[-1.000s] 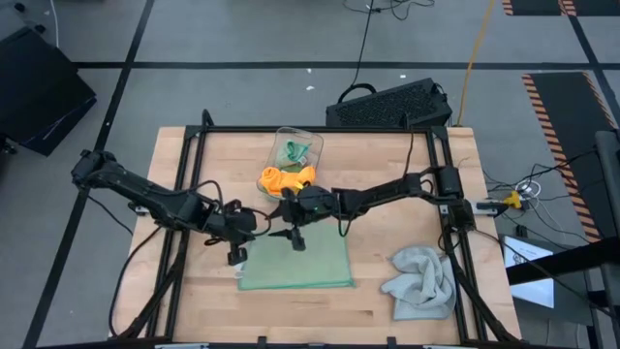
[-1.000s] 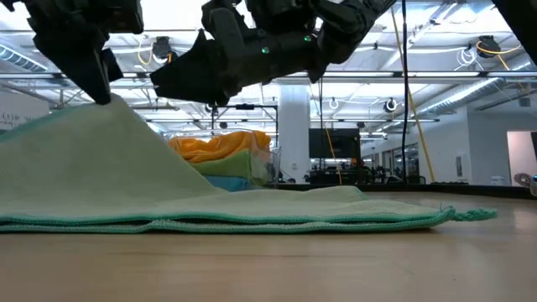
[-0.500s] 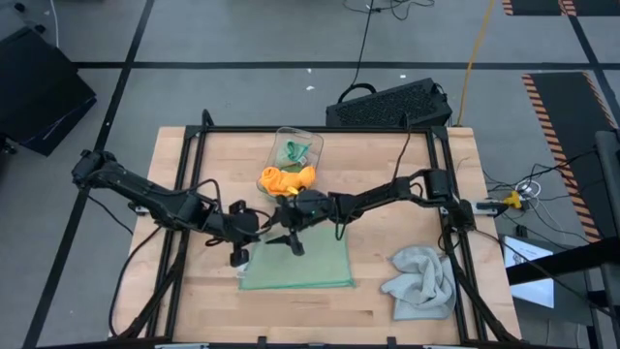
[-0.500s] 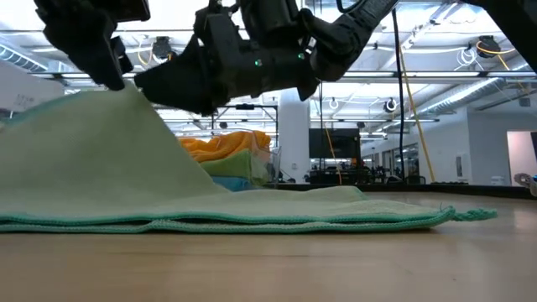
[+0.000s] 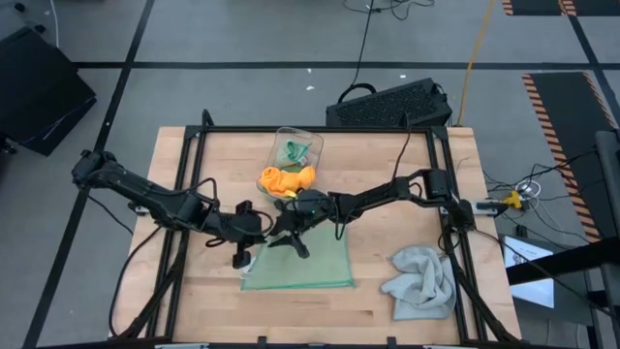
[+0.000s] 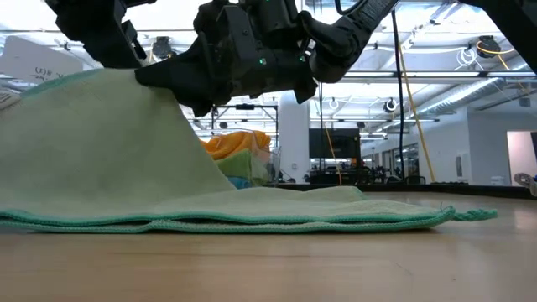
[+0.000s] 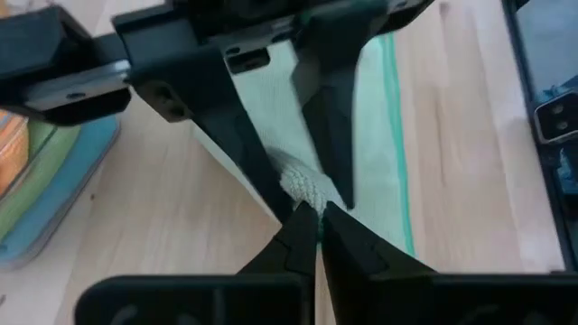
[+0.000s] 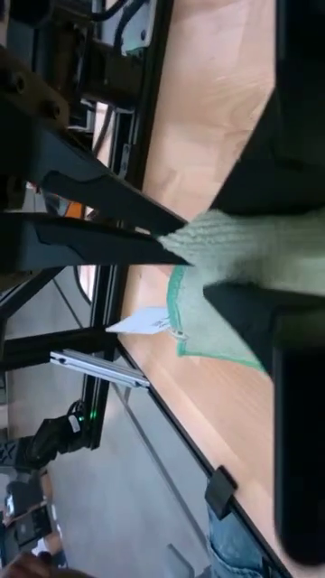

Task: Fold microfiber towels
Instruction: Fold the light green towel

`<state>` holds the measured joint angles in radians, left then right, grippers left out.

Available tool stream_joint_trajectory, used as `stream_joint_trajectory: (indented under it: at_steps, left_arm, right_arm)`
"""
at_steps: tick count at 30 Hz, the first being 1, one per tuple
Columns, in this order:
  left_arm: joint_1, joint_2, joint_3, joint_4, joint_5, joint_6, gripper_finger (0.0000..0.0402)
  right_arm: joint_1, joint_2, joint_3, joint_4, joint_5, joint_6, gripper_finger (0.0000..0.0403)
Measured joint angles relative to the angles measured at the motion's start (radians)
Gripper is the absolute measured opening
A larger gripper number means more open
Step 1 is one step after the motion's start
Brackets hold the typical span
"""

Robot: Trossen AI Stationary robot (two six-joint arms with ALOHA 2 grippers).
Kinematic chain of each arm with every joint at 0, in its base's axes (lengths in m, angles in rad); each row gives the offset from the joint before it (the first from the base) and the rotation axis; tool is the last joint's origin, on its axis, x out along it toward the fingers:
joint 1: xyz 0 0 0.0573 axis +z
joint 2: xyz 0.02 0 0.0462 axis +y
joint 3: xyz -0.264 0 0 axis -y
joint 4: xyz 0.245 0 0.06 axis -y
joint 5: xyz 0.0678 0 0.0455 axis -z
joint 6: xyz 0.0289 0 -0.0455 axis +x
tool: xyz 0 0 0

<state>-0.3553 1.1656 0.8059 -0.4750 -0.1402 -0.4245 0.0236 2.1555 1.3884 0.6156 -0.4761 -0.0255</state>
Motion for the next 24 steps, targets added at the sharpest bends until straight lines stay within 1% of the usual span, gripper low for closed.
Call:
stream_joint_trajectory:
  at_steps: [3, 4, 5, 7, 10, 14, 17, 20, 22, 24]
  left_arm:
    - [0.000, 0.000, 0.000, 0.028, -0.003, 0.000, 0.0009]
    - [0.000, 0.000, 0.000, 0.034, -0.012, -0.010, 0.0011]
    - [-0.002, 0.000, 0.000, 0.035, -0.022, -0.030, 0.0017]
    - [-0.008, 0.000, 0.000, 0.035, -0.037, -0.090, 0.0046]
    - [-0.038, 0.000, -0.006, 0.017, -0.072, -0.187, 0.0116]
    - [-0.125, -0.001, -0.044, 0.010, -0.199, -0.350, 0.0211]
    - [-0.200, 0.012, -0.092, 0.031, -0.265, -0.471, 0.0266]
    - [-0.287, 0.030, -0.153, 0.124, -0.296, -0.560, 0.0300]
    - [-0.338, 0.053, -0.187, 0.244, -0.319, -0.592, 0.0311]
    - [-0.381, 0.083, -0.217, 0.322, -0.350, -0.637, 0.0312]
  right_arm:
    - [-0.002, 0.000, 0.000, -0.002, -0.015, -0.020, 0.0037]
    - [-0.004, 0.000, 0.000, -0.002, -0.025, -0.025, 0.0020]
    - [-0.004, 0.000, 0.000, -0.003, -0.027, -0.033, 0.0011]
    - [-0.006, 0.000, 0.000, -0.011, -0.026, -0.057, 0.0012]
    - [-0.010, -0.011, 0.000, -0.043, -0.026, -0.107, 0.0012]
    - [-0.010, -0.037, 0.000, -0.084, -0.022, -0.185, 0.0005]
    - [-0.010, -0.038, 0.000, -0.099, -0.018, -0.207, 0.0006]
    - [-0.010, -0.038, 0.000, -0.097, -0.008, -0.218, 0.0004]
    - [-0.009, -0.039, 0.000, -0.101, 0.025, -0.231, 0.0004]
    - [-0.009, -0.039, 0.000, -0.105, 0.035, -0.237, 0.0004]
